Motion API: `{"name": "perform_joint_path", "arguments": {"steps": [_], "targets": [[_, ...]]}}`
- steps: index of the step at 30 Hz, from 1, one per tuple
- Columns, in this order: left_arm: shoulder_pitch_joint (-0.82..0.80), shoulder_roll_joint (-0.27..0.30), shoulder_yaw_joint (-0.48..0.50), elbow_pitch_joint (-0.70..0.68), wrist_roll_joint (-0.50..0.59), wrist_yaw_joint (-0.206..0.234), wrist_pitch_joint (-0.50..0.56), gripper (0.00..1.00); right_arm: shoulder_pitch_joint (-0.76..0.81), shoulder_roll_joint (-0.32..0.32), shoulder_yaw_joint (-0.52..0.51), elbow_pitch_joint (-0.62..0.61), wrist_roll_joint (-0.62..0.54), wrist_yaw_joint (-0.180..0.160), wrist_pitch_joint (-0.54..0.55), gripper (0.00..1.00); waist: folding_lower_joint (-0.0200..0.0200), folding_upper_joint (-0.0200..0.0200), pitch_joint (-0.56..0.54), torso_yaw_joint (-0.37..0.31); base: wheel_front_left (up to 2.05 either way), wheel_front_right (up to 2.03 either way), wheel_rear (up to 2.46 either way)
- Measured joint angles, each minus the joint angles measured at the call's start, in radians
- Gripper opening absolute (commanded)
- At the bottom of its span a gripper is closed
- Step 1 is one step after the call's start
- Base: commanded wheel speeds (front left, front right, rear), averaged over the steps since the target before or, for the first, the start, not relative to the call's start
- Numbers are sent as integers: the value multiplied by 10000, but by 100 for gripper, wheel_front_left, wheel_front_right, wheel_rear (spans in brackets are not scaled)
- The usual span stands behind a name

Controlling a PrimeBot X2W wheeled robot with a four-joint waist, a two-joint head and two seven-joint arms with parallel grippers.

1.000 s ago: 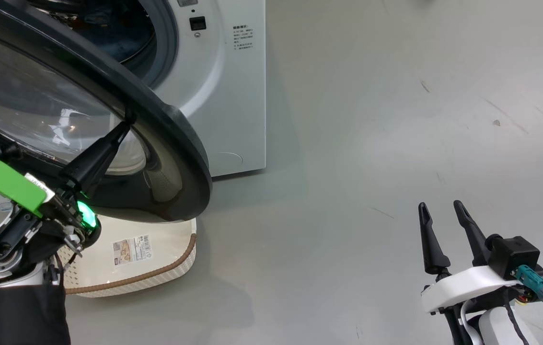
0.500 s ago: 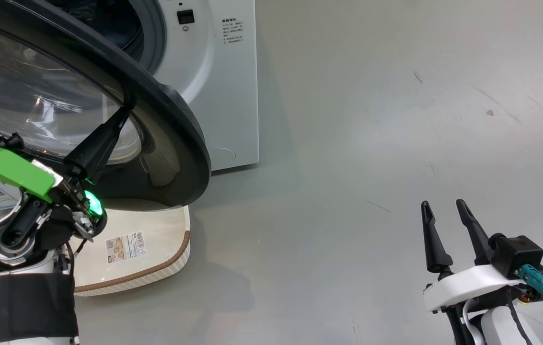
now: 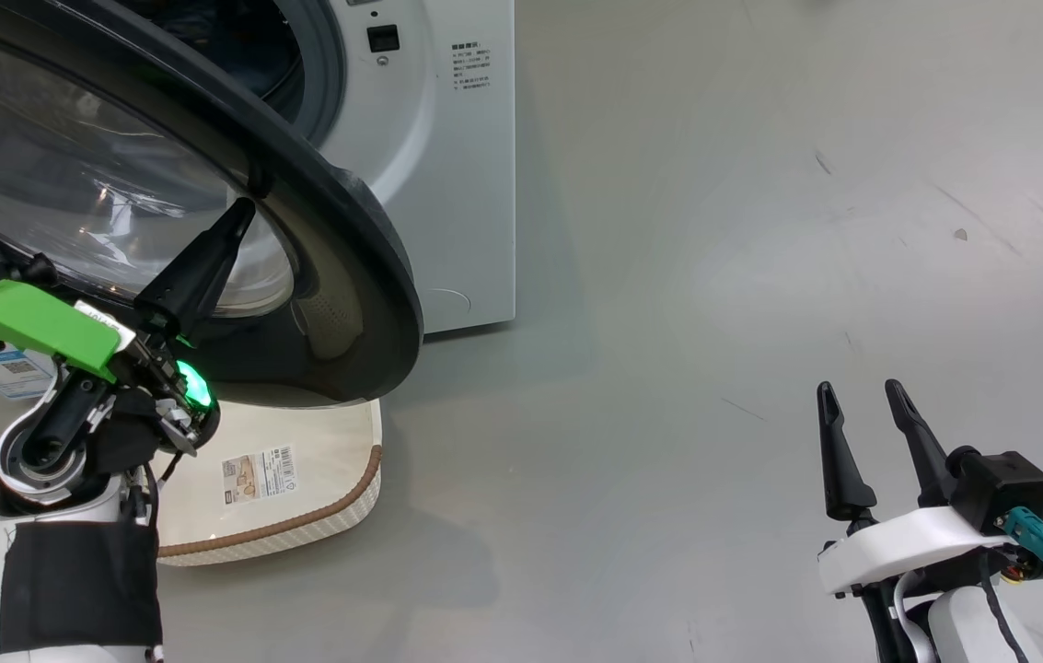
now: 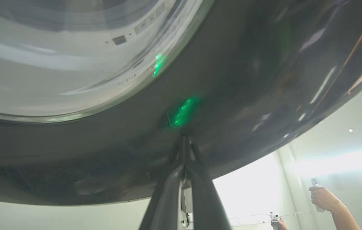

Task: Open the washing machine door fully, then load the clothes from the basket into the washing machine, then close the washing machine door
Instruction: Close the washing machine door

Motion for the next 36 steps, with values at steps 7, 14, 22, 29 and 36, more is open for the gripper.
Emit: {"name": "perform_joint_path", "arguments": {"steps": [7,14,22,29,36], "targets": [[355,-10,-207,-8,-155,0,-410,0,29,2,-146,21,10,0,-2,100,0,0,-342,322,0,0,0],[992,-8,-328,-13,-303,0,-759,0,102,2,-201,75,10,4,-2,100,0,0,-752,697,0,0,0],[1786,-6,-456,-88,-476,0,-1091,0,486,6,-238,182,15,8,-2,100,-1,0,-1316,1074,0,0,0],[2324,6,-293,-598,219,0,-1695,100,639,17,-174,182,100,17,-2,100,-1,0,-1627,1297,0,0,0],[2471,211,-387,-1536,1664,0,-2545,100,653,17,-180,144,100,19,-2,100,0,0,-1661,1338,0,0,0]]}}
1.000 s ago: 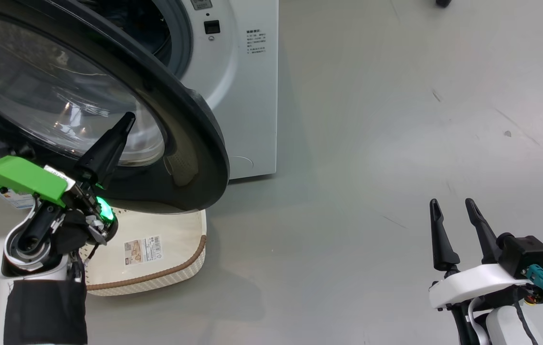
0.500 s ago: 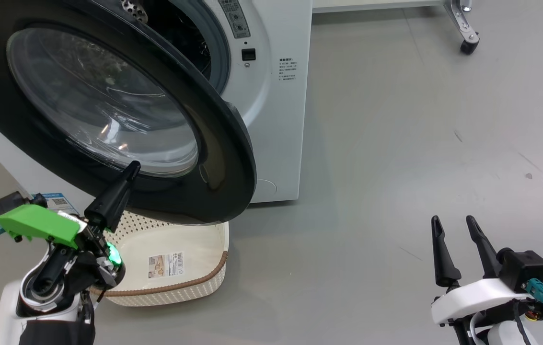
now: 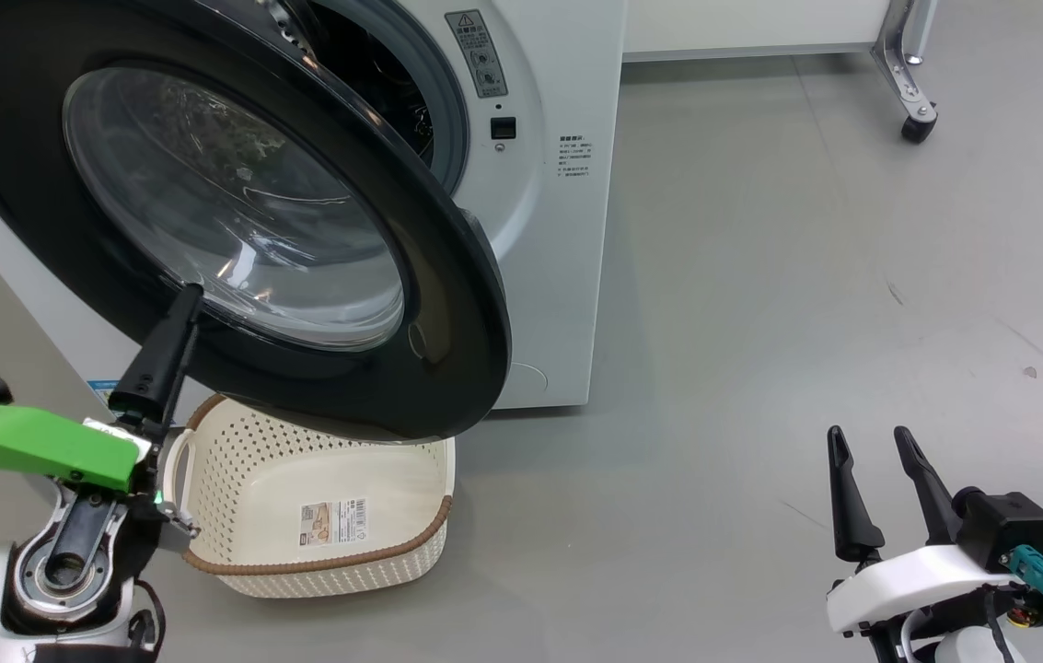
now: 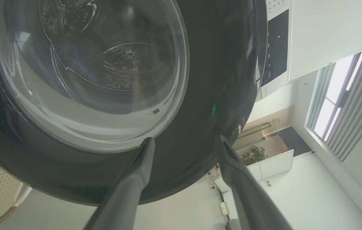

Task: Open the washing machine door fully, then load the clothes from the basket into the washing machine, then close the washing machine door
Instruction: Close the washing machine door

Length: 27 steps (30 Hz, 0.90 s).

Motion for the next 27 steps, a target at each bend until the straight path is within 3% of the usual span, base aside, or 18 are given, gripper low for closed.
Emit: {"name": "perform_joint_path", "arguments": {"steps": [15,27], "targets": [[926,1954,-1676,-989,5173,-36,-3417,100,5,6,6,-180,-2,6,-2,100,0,0,57,33,0,0,0],[1889,2451,-2606,127,7729,-44,-5783,100,16,19,-2,-253,0,77,-2,100,0,0,28,13,0,0,0]]}}
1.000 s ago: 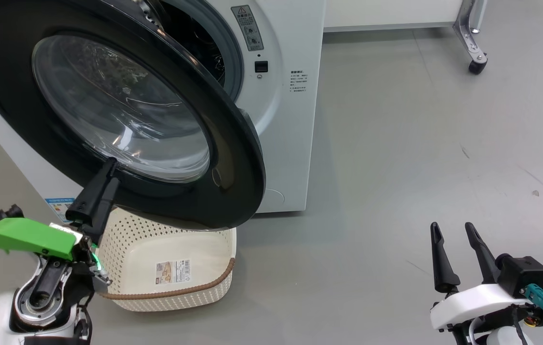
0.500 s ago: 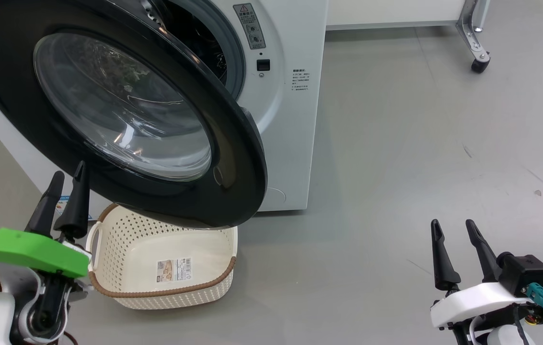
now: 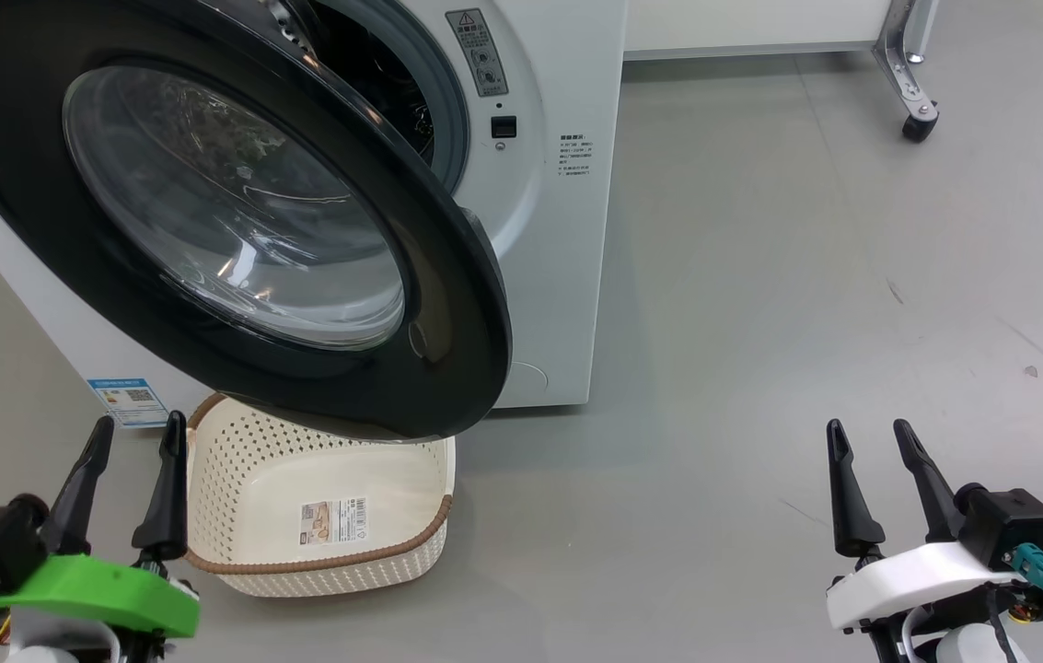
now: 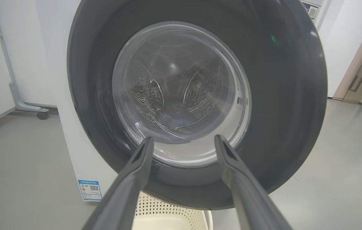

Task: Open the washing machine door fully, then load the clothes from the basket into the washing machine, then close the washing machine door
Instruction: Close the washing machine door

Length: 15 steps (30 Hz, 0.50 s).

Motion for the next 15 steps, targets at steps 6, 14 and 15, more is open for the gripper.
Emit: {"name": "perform_joint_path", "arguments": {"steps": [6,14,15], "targets": [[256,13,-42,660,924,17,-640,100,16,2,2,-8,-2,0,0,100,0,0,-24,1,0,0,0],[356,-140,-54,1041,2109,635,-642,100,47,4,6,-100,-12,0,0,100,0,0,-39,-13,0,0,0],[356,-146,-56,1055,2245,667,-642,100,52,4,6,-102,-19,2,0,100,0,0,-40,-15,0,0,0]]}}
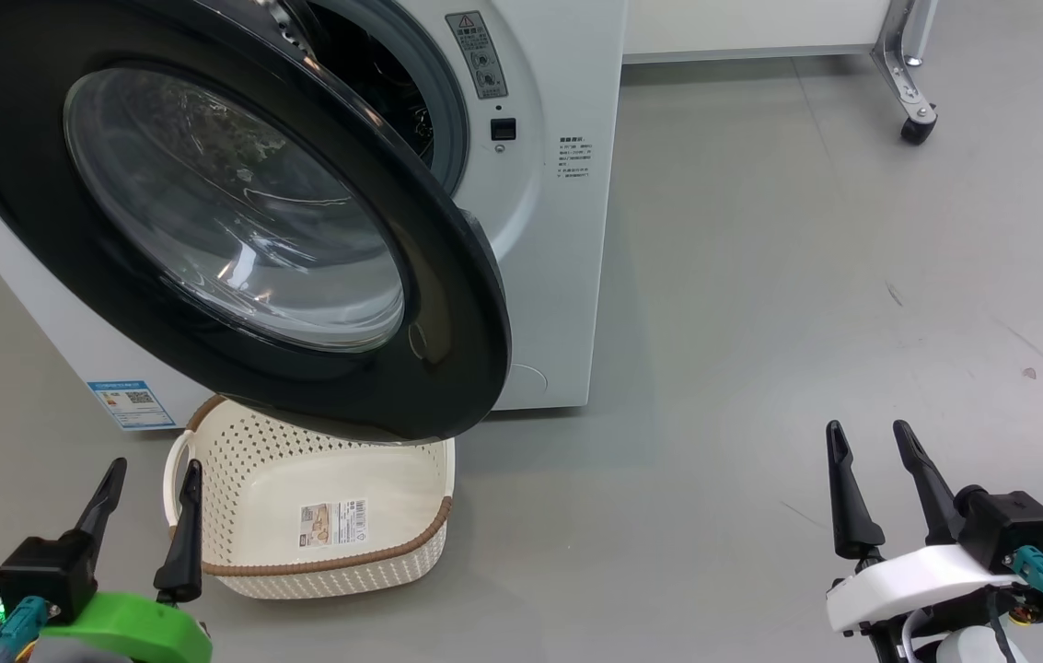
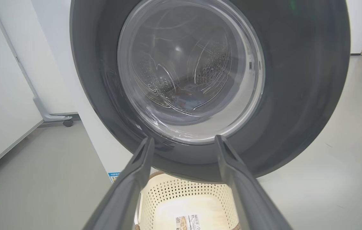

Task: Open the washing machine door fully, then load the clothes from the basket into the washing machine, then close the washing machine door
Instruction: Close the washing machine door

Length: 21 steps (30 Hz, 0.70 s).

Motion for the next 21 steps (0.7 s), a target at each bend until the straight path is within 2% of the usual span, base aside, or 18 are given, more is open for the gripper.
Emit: {"name": "perform_joint_path", "arguments": {"steps": [8,21], "targets": [[-13,-211,54,33,790,499,0,100,136,2,-2,-10,-17,0,0,100,0,0,-5,-26,0,0,0],[-52,-685,385,-280,1492,759,0,100,148,10,-40,-40,-169,-2,0,100,0,0,-20,-7,0,0,0]]}}
